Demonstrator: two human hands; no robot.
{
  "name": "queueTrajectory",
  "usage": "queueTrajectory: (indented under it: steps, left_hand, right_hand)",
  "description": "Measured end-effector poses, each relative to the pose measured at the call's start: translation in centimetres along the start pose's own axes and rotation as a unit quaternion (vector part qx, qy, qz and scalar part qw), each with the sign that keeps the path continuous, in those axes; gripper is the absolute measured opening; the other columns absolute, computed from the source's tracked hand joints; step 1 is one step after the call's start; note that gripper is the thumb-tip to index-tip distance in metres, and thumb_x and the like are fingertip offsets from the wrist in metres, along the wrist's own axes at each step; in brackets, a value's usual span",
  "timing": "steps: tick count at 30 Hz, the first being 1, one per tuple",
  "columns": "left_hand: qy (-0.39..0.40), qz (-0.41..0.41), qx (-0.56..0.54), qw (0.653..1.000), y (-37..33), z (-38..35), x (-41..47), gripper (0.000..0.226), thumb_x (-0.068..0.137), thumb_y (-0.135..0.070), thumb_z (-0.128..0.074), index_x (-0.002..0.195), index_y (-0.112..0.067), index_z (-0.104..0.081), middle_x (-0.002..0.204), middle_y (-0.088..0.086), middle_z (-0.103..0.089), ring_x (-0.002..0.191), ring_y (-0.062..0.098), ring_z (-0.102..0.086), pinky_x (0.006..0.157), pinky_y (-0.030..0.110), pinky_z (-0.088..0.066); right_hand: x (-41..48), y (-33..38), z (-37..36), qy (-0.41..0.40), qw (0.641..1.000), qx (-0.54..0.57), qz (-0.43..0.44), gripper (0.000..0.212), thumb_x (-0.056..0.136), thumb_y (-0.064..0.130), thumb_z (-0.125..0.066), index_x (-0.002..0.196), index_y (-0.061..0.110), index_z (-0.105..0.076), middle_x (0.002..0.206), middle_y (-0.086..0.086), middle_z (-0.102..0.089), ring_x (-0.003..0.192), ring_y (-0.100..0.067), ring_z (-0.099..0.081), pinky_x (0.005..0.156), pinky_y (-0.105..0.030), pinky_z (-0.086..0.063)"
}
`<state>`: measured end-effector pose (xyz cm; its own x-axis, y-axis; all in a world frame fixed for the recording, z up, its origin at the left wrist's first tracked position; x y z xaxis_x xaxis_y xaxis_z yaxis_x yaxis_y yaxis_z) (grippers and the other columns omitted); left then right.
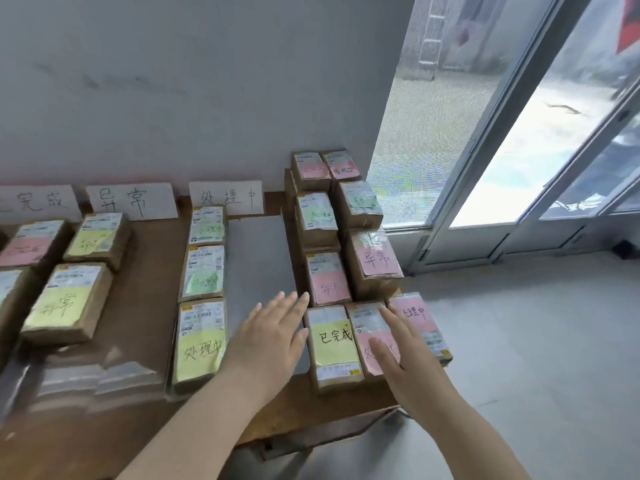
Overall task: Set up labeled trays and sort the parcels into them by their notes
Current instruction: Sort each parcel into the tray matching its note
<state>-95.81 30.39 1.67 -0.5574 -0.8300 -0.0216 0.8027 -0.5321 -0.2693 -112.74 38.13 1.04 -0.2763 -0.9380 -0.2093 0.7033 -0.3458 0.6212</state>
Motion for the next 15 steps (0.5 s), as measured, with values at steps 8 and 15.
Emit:
queueTrajectory:
  steps: [8,15]
  left_hand:
    - [0.017,0.038,0.011,0.999,-0.3,-1.7,-0.1,0.055,0.103,-0.04,-0.018,0.152,-0.028,0.003,0.16,-0.011,-0.002,0.147,0.007,0.002,0.114,0.025,0.005]
    - [0.004,0.04,-0.01,0.999,1.3,-0.6,2.3,0.055,0.103,-0.04,-0.019,0.152,-0.029,0.003,0.16,-0.011,-0.003,0.147,0.007,0.003,0.116,0.025,0.003]
  right_hand:
    - [0.6,-3.2,-1.1,0.03,0.999,0.022,-0.005,0.059,0.097,0.043,-0.04,0.15,0.031,-0.016,0.157,0.015,-0.015,0.145,-0.004,-0.009,0.115,-0.026,-0.019]
    - [2.7,-1.6,-0.2,0.02,1.0,0.019,0.009,0.059,0.097,0.042,-0.041,0.15,0.034,-0.016,0.157,0.016,-0.014,0.144,-0.004,-0.011,0.113,-0.025,-0.02]
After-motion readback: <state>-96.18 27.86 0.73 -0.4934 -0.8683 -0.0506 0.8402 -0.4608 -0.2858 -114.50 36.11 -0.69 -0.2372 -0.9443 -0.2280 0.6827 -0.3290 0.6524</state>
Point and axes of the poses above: each hand's wrist, its own x-axis towards the middle knuckle, its own z-axis out of the back of the hand, y = z × x, the point moved 9 cm from there along x, towards the middle knuckle
